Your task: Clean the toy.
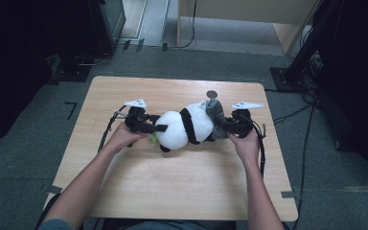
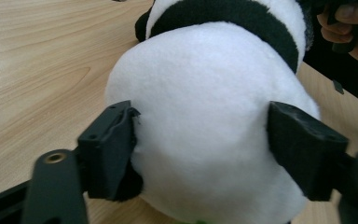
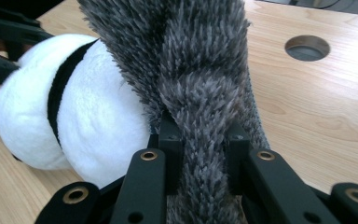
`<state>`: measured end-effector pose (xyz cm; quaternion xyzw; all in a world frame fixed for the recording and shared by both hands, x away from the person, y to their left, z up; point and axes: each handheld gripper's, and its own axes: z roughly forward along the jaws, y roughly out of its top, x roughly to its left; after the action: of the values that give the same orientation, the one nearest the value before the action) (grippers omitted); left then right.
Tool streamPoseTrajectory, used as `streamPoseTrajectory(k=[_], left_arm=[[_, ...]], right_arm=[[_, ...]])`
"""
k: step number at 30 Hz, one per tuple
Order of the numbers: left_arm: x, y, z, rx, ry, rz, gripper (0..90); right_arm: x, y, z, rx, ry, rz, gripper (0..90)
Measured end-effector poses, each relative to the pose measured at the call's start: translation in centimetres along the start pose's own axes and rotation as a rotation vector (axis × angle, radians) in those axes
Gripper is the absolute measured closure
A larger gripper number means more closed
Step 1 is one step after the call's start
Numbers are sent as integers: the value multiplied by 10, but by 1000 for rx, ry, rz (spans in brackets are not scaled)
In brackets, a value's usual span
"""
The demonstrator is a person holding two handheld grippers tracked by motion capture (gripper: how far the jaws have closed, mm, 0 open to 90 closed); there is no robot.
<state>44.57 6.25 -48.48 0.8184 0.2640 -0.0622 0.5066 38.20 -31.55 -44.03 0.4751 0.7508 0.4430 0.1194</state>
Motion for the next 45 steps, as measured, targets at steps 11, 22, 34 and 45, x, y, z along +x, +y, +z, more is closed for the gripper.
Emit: streamPoseTrajectory(k=[11,22,34,45], left_arm=[[-14,-4,27,97,-86,63,0],[-33,1,18,138,-79,-56,391],[-38,13,-7,-80,-73,-253,473],[-49,9,-2,-125,60,-272,459]], right_arm=[[6,1,15,-69,9,-3,780],[5,4,10,-130,-47,41,775],[44,27,-35,-186,-6,-17,767],[105,23,10,-62,100,-96,757]])
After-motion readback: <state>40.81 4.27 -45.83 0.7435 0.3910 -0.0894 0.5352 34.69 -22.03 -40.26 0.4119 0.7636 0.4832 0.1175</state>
